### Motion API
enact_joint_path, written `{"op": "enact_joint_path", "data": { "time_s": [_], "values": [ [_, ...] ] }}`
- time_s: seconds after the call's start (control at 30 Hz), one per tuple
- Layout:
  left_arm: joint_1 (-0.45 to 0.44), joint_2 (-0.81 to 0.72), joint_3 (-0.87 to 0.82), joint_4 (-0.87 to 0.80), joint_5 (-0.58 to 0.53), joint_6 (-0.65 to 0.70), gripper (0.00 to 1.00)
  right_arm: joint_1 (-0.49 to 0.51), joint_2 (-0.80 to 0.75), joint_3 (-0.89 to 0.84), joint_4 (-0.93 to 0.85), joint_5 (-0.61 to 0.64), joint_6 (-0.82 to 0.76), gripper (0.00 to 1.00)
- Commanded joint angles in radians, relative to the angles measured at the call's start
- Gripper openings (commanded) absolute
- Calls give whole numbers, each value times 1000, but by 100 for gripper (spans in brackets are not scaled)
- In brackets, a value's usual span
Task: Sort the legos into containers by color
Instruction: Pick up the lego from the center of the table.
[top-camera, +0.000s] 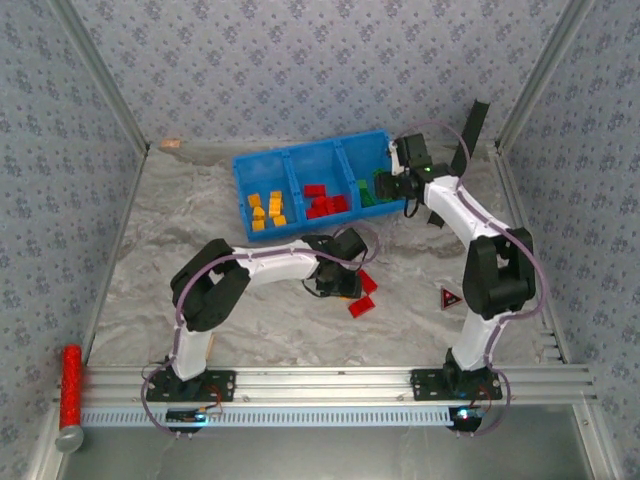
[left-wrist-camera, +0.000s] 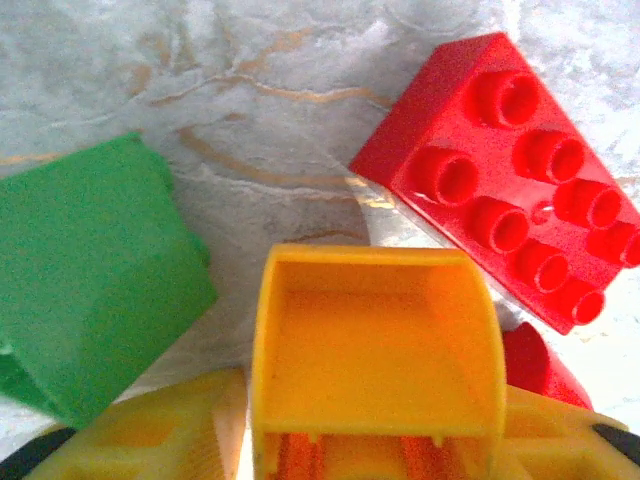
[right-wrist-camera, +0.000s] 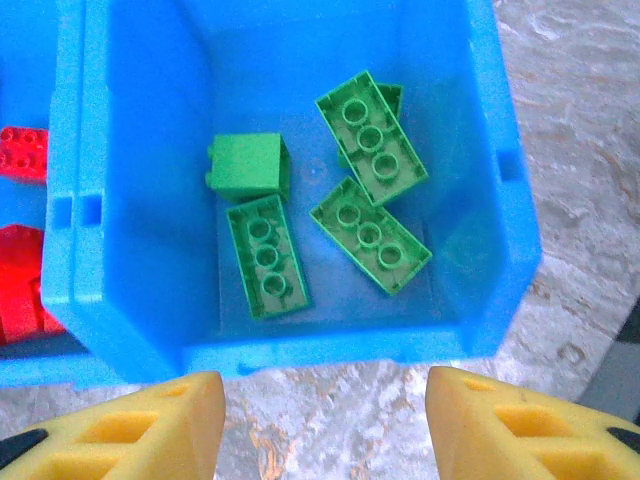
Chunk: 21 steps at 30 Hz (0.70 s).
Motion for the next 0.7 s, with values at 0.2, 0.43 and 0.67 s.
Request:
{"op": "enact_joint_path", "data": {
  "time_s": [0.2, 0.43, 0.67],
  "values": [
    [-8, -5, -10, -50, -8, 34, 22, 26, -270, -236, -73, 19, 108, 63],
    [-5, -109, 37, -139, -57, 129, 13, 125, -509, -529, -98, 0, 352, 74],
    [59, -256, 109, -238, -76, 237, 11, 264, -637, -666, -62, 19, 229, 87]
  ]
}}
